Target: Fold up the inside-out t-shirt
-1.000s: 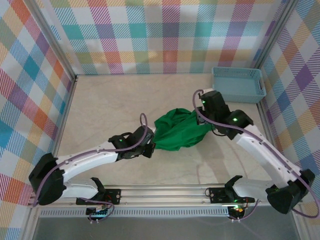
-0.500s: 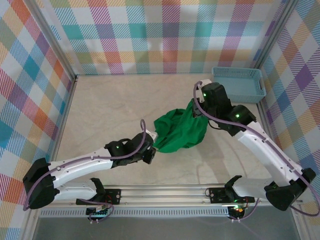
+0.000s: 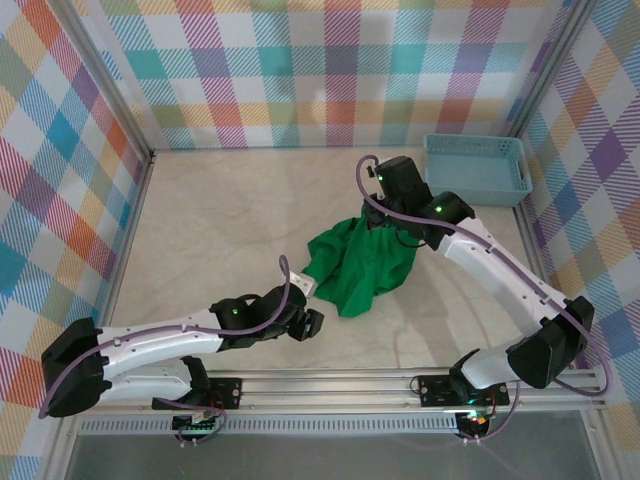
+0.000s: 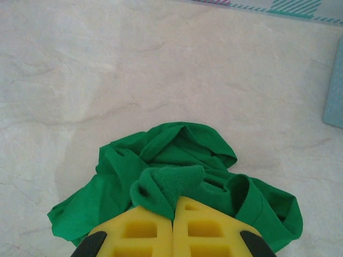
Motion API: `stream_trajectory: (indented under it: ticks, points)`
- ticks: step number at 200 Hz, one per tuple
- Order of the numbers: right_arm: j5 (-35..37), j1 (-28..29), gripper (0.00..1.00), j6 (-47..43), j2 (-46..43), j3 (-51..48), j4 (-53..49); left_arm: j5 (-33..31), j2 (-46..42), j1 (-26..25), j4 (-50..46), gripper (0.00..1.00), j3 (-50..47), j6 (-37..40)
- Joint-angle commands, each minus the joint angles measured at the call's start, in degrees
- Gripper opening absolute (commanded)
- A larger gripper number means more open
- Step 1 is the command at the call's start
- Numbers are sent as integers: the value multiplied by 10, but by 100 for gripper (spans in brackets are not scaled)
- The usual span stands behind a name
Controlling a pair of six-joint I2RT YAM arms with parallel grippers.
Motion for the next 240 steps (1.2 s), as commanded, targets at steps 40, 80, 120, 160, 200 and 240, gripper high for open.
stream_trajectory:
  ticks: [40,80,120,160,200,240]
  points:
    - [-9,-2,0,12,10,12,12,-34,181,-55,60,59,105,23]
    - [-9,-2,0,13,5,3,16,-100,271,-56,36,61,169,8]
    - [-6,-1,0,12,-8,-7,17,-116,331,-56,10,52,205,2]
    - [-5,-1,0,14,-13,-16,20,-126,358,-56,2,39,212,-5]
    - [5,-2,0,18,-13,-23,18,-139,357,-56,0,9,213,-3]
    - [63,-21,0,24,-15,-1,-21,-176,278,-56,-48,0,197,11]
